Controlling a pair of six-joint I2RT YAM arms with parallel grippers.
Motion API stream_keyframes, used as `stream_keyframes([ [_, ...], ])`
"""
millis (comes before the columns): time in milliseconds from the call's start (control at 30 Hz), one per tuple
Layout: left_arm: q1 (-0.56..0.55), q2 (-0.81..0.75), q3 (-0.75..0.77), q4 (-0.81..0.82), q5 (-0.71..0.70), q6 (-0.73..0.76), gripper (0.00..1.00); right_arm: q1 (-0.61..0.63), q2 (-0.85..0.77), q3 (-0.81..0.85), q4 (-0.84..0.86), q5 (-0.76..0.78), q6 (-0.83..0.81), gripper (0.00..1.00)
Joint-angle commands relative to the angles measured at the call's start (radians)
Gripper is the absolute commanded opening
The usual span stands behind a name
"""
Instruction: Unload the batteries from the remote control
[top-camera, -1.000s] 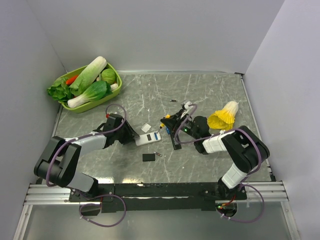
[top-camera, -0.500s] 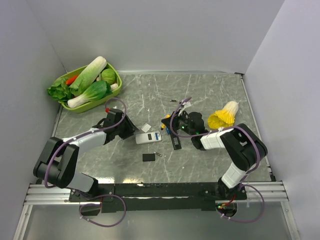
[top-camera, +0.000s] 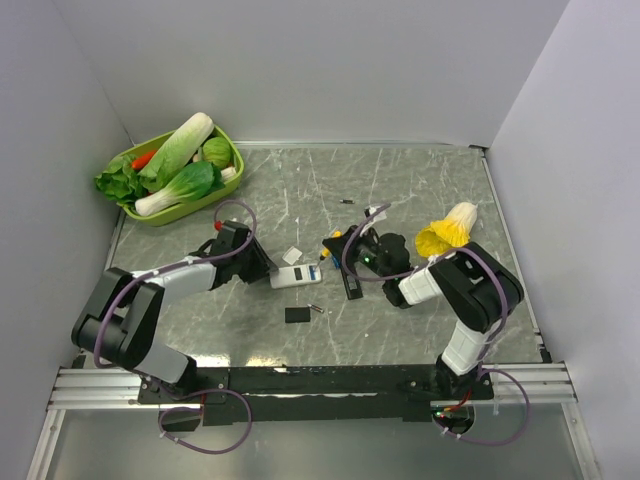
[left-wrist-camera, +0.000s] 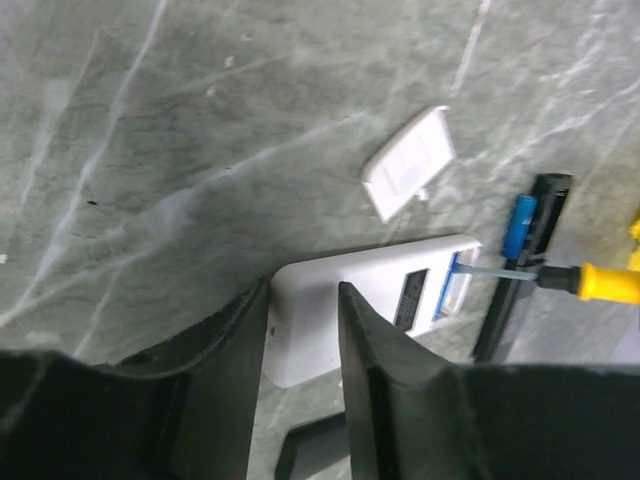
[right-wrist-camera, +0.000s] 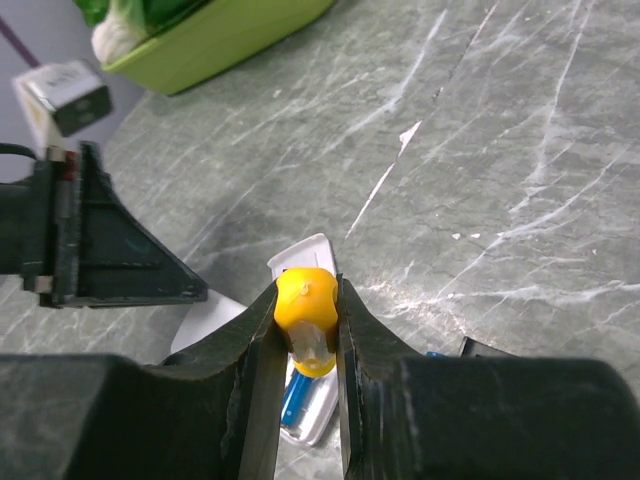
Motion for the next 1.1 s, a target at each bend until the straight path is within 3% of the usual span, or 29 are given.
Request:
stream_keyframes([
  [0,-0.005,0.017,-0.018,0.02,0.008,0.007,0.38,0.007,0.074,-0.055,0.253,-0.016,0.078,0.0],
  [267,-0.007,0.016,-0.029,0.018,-0.011,0.007,0.28,0.007,0.145,-0.118,0.506,-0.027,0.098,0.0],
  [733,-0.007,0.088,-0.045,-0.005,-0.036,-0.019,0.1,0.007,0.133,-0.164,0.51,-0.099,0.027,0.0],
  [1067,-0.005,0.109,-0.038,-0.014,-0.044,-0.013,0.07,0.018,0.072,-0.236,0.512,-0.246,-0.166,0.0],
])
